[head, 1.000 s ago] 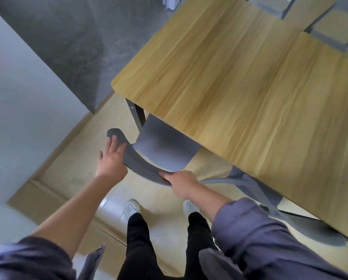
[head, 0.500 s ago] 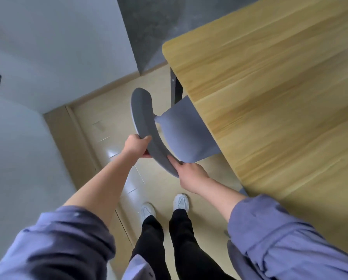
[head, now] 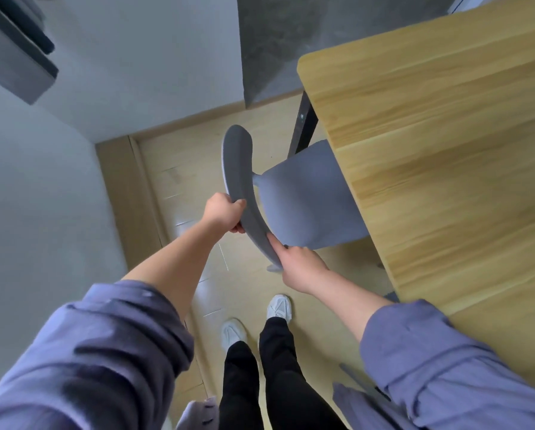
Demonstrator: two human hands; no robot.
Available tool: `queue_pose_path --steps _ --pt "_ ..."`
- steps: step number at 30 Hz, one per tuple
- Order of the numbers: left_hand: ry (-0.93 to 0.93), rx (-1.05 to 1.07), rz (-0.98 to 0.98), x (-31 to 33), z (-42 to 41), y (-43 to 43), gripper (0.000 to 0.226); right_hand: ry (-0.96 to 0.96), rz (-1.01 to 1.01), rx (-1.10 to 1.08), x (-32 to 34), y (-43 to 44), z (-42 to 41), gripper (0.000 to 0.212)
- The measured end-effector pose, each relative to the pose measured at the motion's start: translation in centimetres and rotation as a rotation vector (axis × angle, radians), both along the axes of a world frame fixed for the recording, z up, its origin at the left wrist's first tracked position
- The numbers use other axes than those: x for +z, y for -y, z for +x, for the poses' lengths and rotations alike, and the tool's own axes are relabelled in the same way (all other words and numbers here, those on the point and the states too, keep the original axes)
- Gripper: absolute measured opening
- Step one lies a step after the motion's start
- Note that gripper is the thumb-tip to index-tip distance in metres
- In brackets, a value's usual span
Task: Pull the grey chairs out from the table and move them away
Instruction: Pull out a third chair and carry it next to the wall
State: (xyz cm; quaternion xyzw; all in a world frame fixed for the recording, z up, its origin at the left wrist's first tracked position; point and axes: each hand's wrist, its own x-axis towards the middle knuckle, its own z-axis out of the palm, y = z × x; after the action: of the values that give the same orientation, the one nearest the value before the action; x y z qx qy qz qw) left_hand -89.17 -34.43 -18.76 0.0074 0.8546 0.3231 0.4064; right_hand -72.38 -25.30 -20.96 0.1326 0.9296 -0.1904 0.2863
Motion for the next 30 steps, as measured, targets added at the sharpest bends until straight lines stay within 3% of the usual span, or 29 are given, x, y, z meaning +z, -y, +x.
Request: queue_pose_path --steps 12,19,30 --pt "-0.123 0.102 -0.079 0.9 -0.5 8.2 0.030 0.020 -0.017 0.105 -0.8 7.1 -1.0 0.082" --pt "-0.045 0.028 -0.069 0.9 -1.0 9.1 0.027 0.025 -0.028 0.082 -1.2 7.5 -1.2 0.082" --pt "-0.052 0.147 -0.017 -0.1 -1.0 11.3 0.027 0.038 -0.045 0.111 -1.2 9.5 -1.9 0.083"
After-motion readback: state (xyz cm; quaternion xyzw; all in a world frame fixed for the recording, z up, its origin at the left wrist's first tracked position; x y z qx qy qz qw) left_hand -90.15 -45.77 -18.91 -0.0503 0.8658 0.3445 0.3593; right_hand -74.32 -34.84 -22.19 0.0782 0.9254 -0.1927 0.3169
